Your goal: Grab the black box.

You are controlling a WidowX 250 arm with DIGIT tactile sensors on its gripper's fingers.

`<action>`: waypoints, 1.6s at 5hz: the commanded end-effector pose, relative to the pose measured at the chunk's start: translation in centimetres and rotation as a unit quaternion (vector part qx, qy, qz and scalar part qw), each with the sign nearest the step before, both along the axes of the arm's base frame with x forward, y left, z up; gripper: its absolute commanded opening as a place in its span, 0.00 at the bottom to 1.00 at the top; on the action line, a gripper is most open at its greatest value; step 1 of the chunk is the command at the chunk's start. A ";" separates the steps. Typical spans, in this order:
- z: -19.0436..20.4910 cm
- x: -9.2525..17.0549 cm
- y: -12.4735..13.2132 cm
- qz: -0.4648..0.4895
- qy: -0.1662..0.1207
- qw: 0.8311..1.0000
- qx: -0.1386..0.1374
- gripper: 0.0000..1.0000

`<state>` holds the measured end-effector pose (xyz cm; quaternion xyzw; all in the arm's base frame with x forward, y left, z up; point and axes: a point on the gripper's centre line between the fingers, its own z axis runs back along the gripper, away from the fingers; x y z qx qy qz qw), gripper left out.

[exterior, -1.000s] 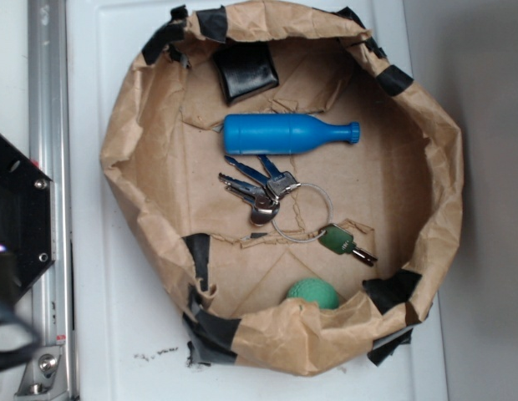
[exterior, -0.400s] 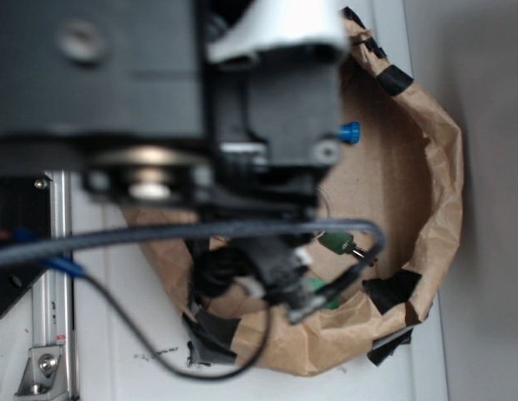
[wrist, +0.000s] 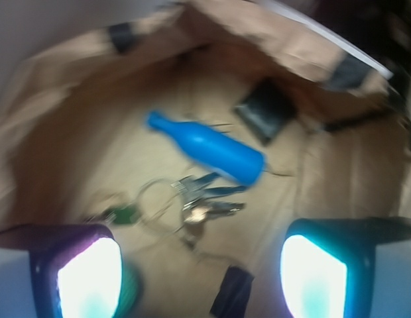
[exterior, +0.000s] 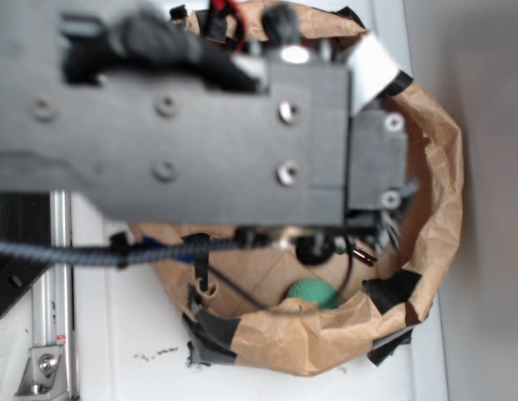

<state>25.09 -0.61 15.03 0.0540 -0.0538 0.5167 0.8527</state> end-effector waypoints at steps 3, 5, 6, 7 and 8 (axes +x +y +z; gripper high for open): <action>-1.7 -3.3 4.7 0.234 0.005 0.971 0.041 1.00; -1.7 -3.3 4.7 0.234 0.005 0.971 0.041 1.00; -1.7 -3.3 4.7 0.234 0.005 0.971 0.041 1.00; -3.0 -1.7 4.2 0.247 0.034 0.968 0.026 1.00; -4.6 0.1 4.1 0.288 0.060 0.956 0.008 1.00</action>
